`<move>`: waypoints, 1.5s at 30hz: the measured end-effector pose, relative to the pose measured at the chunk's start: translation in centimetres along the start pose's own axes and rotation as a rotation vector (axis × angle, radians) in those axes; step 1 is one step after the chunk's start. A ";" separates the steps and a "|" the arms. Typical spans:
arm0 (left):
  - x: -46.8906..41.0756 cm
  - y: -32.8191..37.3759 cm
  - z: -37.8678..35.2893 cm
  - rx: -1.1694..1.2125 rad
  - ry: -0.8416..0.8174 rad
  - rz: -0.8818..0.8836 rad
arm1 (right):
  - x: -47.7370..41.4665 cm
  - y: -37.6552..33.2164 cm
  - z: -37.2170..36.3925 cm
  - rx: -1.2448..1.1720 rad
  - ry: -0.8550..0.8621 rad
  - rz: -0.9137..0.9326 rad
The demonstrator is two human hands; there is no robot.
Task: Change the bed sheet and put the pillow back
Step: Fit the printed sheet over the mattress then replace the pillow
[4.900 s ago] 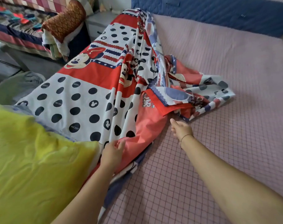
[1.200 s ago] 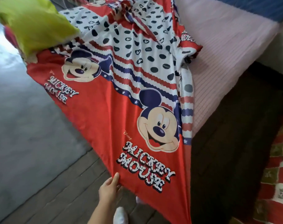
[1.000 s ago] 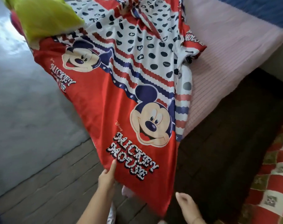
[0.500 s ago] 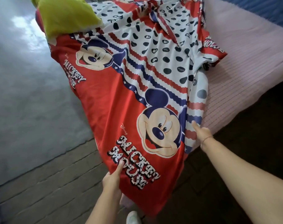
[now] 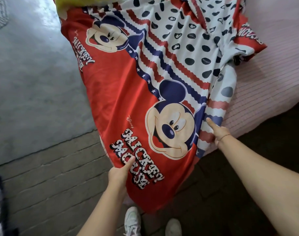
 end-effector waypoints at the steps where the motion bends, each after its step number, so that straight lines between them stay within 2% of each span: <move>1: -0.1 -0.2 -0.1 -0.008 0.011 -0.016 | -1.9 0.5 0.6 -0.008 0.034 -0.001; 6: 0.1 -0.9 0.7 0.033 0.051 -0.056 | -0.4 -0.5 1.8 0.029 0.073 0.006; 13: 2.2 -0.5 2.6 0.104 0.043 -0.063 | 3.0 4.6 7.4 -0.119 0.016 -0.044; 23: 2.9 -4.6 11.4 0.080 0.158 0.012 | 11.2 13.9 5.6 -0.071 -0.091 -0.263; 28: 3.8 -5.1 15.4 0.135 0.297 0.020 | 13.6 17.8 2.2 -0.002 -0.168 -0.322; 35: 4.9 -4.2 16.7 0.191 0.376 -0.021 | 14.2 20.2 0.0 0.078 -0.163 -0.348; 45: 5.6 -2.6 20.3 0.246 0.518 -0.054 | 16.9 21.6 -2.6 0.404 -0.306 -0.291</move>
Point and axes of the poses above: each hand's wrist, its own x-axis away from the middle knuckle, its own z-axis out of the back of the hand, y = z × x, the point moved 6 cm from there along -x, towards the middle knuckle, and after that the axes turned 4 degrees about -y, right-handed, at the moved point
